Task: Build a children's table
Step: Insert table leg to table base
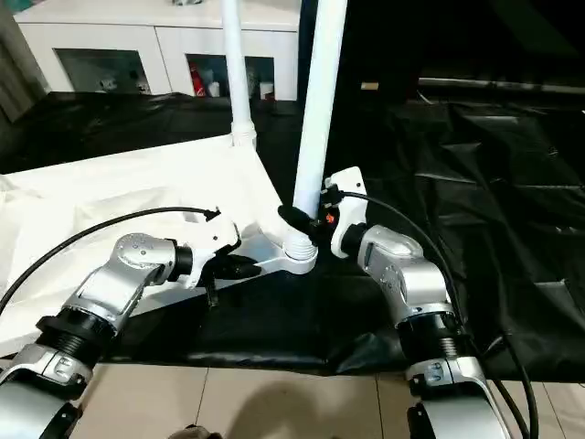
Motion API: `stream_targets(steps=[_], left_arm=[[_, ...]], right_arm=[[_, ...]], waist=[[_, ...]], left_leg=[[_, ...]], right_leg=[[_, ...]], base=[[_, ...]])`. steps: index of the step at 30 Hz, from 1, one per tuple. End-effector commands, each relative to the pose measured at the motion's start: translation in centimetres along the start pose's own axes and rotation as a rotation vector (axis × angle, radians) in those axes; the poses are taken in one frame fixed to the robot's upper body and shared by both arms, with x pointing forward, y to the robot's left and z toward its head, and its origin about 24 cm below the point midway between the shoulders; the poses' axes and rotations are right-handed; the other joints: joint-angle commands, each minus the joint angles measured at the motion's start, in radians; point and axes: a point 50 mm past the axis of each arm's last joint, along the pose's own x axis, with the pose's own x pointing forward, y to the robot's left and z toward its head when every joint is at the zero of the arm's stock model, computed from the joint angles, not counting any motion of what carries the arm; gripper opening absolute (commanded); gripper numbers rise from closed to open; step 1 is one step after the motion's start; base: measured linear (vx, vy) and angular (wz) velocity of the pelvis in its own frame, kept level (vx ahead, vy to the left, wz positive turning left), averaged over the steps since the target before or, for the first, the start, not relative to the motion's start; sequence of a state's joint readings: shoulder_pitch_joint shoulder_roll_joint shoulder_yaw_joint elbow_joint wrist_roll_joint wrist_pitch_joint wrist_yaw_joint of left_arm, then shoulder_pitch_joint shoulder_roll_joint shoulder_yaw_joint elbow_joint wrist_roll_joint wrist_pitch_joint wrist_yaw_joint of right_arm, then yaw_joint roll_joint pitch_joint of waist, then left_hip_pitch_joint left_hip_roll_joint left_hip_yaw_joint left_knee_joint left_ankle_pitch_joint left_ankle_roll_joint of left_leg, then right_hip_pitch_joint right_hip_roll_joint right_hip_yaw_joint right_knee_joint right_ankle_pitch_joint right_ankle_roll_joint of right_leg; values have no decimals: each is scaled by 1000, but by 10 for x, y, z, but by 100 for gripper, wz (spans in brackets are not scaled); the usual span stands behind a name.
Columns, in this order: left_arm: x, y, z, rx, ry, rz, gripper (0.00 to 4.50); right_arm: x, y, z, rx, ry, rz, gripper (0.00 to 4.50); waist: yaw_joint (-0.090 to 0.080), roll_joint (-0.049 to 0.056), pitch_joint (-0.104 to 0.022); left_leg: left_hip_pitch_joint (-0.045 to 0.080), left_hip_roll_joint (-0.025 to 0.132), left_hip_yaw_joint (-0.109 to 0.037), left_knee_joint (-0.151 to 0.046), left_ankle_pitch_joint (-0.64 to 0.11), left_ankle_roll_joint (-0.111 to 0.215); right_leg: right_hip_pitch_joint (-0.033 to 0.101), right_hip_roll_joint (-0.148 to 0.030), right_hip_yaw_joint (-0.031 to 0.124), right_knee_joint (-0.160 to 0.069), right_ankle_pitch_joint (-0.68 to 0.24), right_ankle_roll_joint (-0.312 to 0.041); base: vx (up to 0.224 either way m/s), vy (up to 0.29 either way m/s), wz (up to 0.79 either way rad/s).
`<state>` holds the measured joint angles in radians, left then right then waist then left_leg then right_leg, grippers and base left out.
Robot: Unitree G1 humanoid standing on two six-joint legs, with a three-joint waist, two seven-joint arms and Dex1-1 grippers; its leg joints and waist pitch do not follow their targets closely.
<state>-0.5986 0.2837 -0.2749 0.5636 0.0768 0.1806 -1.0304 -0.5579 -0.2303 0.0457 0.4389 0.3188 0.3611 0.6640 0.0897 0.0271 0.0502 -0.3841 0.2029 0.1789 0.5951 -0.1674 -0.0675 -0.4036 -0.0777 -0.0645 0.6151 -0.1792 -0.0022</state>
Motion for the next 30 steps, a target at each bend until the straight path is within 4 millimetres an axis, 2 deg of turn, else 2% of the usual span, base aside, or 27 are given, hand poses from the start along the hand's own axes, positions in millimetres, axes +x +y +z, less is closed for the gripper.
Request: stream_targets(steps=[1,5,7,9,10,14,15,16,17,18,21,24,26,28,30], left_arm=[[2,0,7,20,-44,-5,0],[1,2,8,18,-49,13,0],[1,3,9,17,-51,19,0],[1,4,9,16,-51,22,0],[1,5,9,16,-50,23,0],[0,5,9,17,-47,22,0],[0,5,9,17,-47,21,0],[1,5,9,18,-45,18,0],[1,5,9,18,-45,18,0],[1,5,9,18,-44,16,0],[1,5,8,21,-40,11,0],[1,4,7,42,-27,-7,0],[1,3,7,56,-21,-17,0],[1,3,7,60,-19,-20,0],[-1,2,6,81,-7,-29,0]], right_arm=[[-1,-6,-10,10,47,-35,191],[-5,-9,-19,42,36,-52,191],[-10,-9,-27,69,21,-67,191],[-12,-10,-31,83,12,-78,191],[-18,-9,-41,90,3,-100,191],[-23,-3,-52,44,6,-103,191],[-24,-1,-53,20,8,-96,191],[-24,4,-56,-18,20,-79,191],[-24,4,-56,-20,21,-78,191],[-24,6,-57,-30,26,-74,191],[-22,10,-57,-64,43,-51,190],[-14,13,-53,-105,72,-10,190],[-11,12,-51,-100,100,13,190],[-10,12,-51,-97,111,21,190],[-7,10,-52,-114,155,46,190]], waist=[[0,-28,-65],[0,-27,-65],[1,-23,-65],[3,-26,-65],[4,-11,-67],[6,-17,-67],[6,-11,-67],[5,-14,-67],[7,-14,-66],[4,-11,-65],[2,-10,-63],[-3,-12,-62],[-5,-17,-61],[-6,-14,-60],[-6,-20,-62]], left_leg=[[17,23,-4,-70,-188,26],[18,24,-5,-72,-209,19],[19,25,-6,-73,-215,17],[19,25,-5,-73,-220,18],[18,25,-7,-73,-216,17],[19,26,-7,-75,-227,17],[19,25,-8,-76,-230,17],[20,26,-7,-76,-240,16],[19,25,-7,-76,-243,15],[17,24,-9,-78,-252,12],[21,25,-10,-81,-283,8],[21,24,-12,-82,-304,3],[21,24,-11,-82,-307,4],[21,25,-12,-83,-312,3],[20,26,-13,-83,-311,1]], right_leg=[[43,-67,42,-81,-284,-173],[41,-67,42,-84,-304,-167],[41,-68,42,-84,-304,-167],[40,-68,43,-85,-300,-167],[41,-68,43,-84,-286,-171],[42,-66,42,-84,-268,-174],[42,-66,42,-83,-270,-175],[40,-65,42,-86,-279,-175],[41,-65,42,-87,-289,-170],[42,-65,42,-89,-303,-165],[39,-65,42,-93,-341,-159],[39,-66,41,-96,-373,-152],[37,-66,41,-98,-388,-149],[37,-66,41,-99,-397,-149],[38,-67,41,-97,-385,-151]], base=[[0,0,0],[0,0,0],[0,0,0],[0,0,0],[0,0,0],[0,0,0],[0,0,0],[0,0,0],[0,0,0],[0,0,0],[0,0,0],[0,0,0],[0,0,0],[0,0,0],[0,0,0]])
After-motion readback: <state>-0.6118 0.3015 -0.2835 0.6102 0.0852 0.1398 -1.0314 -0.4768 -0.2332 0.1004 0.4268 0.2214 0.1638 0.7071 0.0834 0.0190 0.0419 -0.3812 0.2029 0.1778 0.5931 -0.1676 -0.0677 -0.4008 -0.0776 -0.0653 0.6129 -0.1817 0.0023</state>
